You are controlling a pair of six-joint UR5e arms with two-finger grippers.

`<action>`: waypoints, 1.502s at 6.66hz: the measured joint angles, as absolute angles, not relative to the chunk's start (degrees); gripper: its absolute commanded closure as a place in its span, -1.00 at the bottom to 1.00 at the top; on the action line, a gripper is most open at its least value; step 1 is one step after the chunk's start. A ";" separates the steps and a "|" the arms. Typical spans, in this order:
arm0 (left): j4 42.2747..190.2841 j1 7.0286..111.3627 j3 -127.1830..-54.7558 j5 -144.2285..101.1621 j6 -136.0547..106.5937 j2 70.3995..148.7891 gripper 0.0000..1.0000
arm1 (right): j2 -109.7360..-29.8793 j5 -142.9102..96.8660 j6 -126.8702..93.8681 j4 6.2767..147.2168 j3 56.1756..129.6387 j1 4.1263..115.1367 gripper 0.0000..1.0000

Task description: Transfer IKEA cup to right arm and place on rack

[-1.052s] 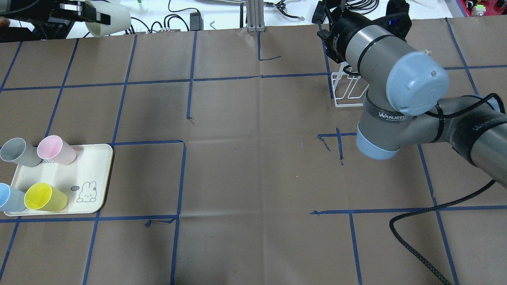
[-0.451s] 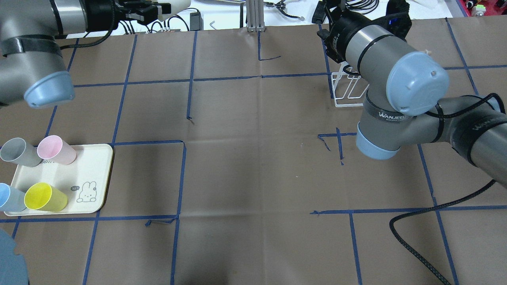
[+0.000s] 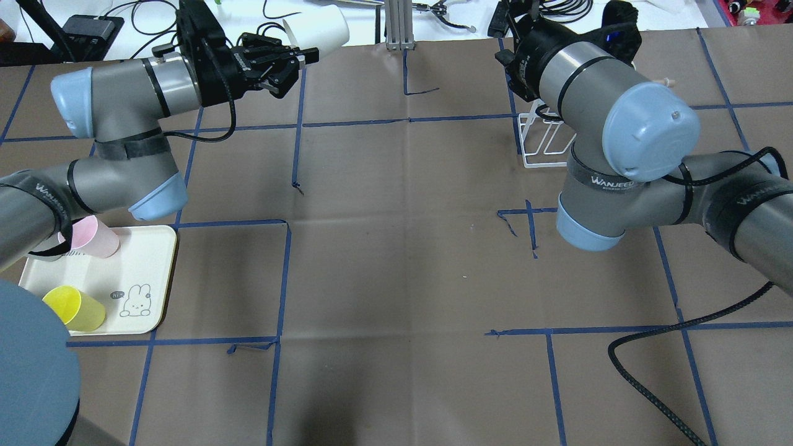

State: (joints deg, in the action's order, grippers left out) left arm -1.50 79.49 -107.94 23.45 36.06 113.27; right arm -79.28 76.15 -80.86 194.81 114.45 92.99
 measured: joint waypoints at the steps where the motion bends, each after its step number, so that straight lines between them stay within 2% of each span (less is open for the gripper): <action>1: -3.81 81.62 -108.34 23.47 35.56 114.05 0.96 | -78.88 76.03 -81.06 194.59 114.61 93.07 -1.00; 5: -5.18 88.44 -108.86 28.23 35.40 114.43 0.96 | -74.57 75.88 -83.85 194.80 113.86 97.04 -0.99; 10: -5.36 88.94 -109.06 28.56 35.50 114.31 0.95 | -70.33 76.15 -90.58 195.21 110.55 101.25 -0.99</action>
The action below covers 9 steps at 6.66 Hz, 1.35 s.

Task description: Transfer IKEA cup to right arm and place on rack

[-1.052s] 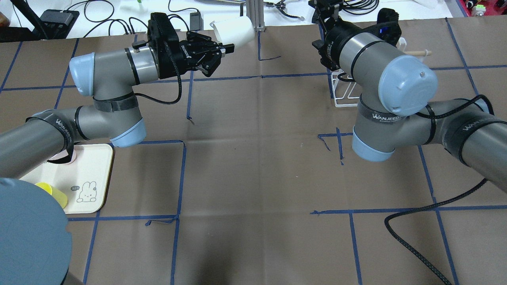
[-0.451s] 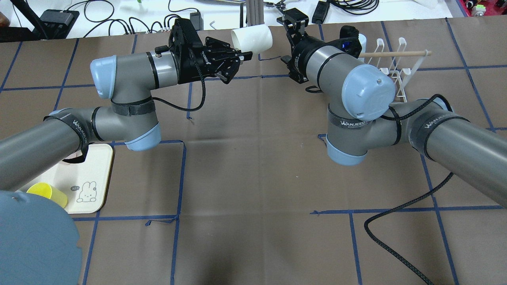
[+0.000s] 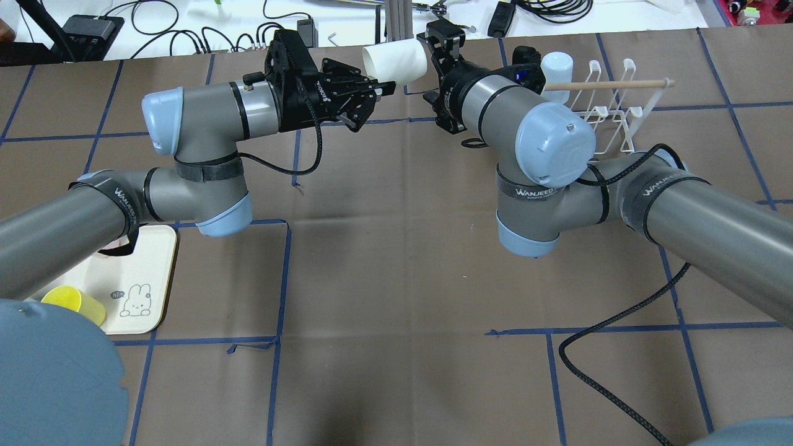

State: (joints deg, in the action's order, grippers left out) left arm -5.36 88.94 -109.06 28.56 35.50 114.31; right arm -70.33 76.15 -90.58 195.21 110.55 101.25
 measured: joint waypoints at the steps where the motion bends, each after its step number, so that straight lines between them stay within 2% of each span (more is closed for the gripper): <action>1: -5.36 88.94 -109.07 28.57 35.51 114.29 0.94 | -69.75 76.04 -90.61 194.99 109.46 101.43 -0.99; 4: -5.34 88.94 -109.07 28.56 35.40 114.20 0.94 | -67.04 76.23 -90.62 194.80 106.47 102.35 -0.98; 8: -5.34 88.95 -108.99 28.62 35.25 114.09 0.90 | -66.21 76.40 -90.55 194.79 106.03 103.13 -0.61; 9: -5.30 88.95 -108.99 28.64 35.25 114.05 0.79 | -66.19 76.44 -90.54 194.77 105.98 103.33 -0.55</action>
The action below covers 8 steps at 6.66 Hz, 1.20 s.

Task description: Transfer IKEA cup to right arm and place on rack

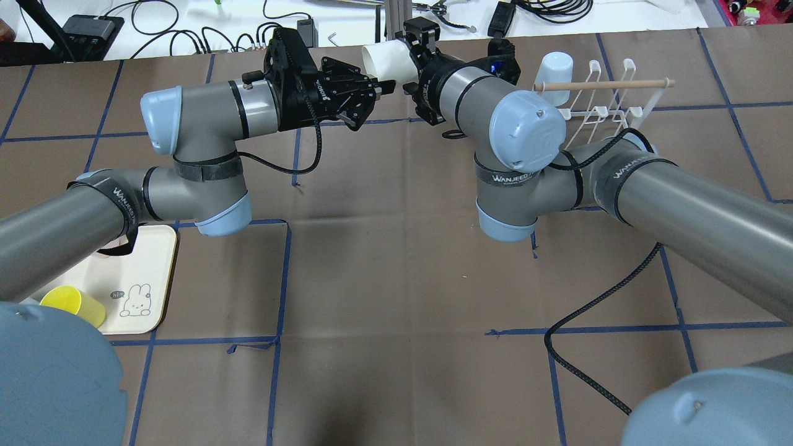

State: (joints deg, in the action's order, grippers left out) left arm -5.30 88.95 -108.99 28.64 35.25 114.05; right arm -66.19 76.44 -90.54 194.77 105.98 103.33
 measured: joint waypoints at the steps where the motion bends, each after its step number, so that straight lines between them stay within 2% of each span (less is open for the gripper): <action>1: -5.28 88.95 -108.96 28.65 35.24 114.00 0.61 | -66.21 76.48 -90.53 194.78 105.93 103.40 -0.52; 2: -5.27 88.95 -108.85 28.67 35.24 113.95 0.26 | -66.28 76.52 -90.53 194.77 105.88 103.40 -0.51; 3: -5.28 88.95 -108.58 28.74 35.24 113.94 -0.30 | -66.36 76.54 -90.50 194.76 105.76 103.40 -0.43; 5: -5.21 88.95 -107.87 28.82 35.22 114.23 -0.88 | -66.60 76.55 -90.47 194.77 105.26 103.37 -0.26; 6: -5.14 88.95 -107.73 28.82 35.18 114.22 -0.97 | -66.66 76.55 -90.50 194.77 105.17 103.36 -0.26; 8: -4.88 88.77 -107.91 28.79 35.14 113.80 -0.97 | -66.70 76.54 -90.51 194.76 105.12 103.36 -0.09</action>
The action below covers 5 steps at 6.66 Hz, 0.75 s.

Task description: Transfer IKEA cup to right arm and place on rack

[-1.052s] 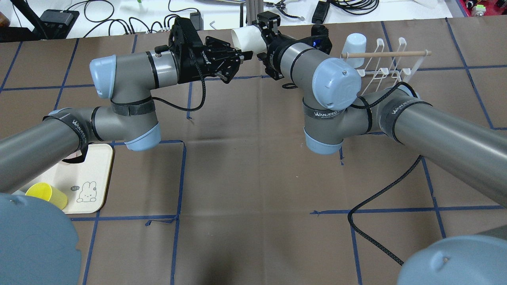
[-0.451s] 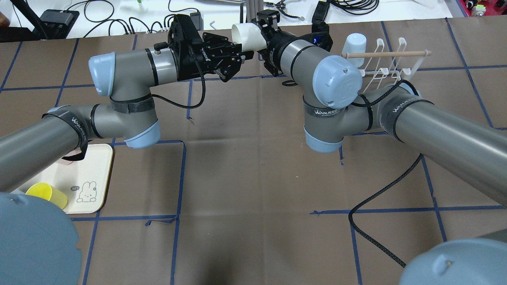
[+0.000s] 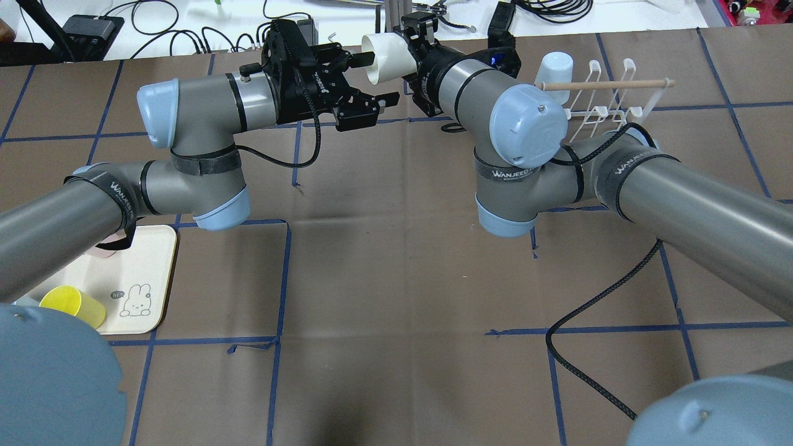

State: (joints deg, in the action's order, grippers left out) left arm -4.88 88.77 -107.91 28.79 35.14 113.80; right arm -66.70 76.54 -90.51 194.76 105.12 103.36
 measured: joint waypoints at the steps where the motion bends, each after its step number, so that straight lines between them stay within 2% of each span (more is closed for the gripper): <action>1: -4.77 87.75 -108.27 28.44 35.05 113.58 -0.97 | -66.69 76.49 -90.42 194.77 105.09 103.28 0.03; 3: -4.67 82.59 -108.87 25.12 34.91 112.80 -0.97 | -66.55 76.40 -89.86 194.77 104.63 102.42 0.23; 4: -4.57 80.15 -108.81 23.27 34.87 112.62 -0.97 | -66.55 76.16 -88.48 194.75 104.33 101.09 0.26; 5: -3.42 78.92 -108.27 23.03 34.46 112.66 -0.97 | -66.65 75.86 -84.11 194.68 104.18 98.75 0.39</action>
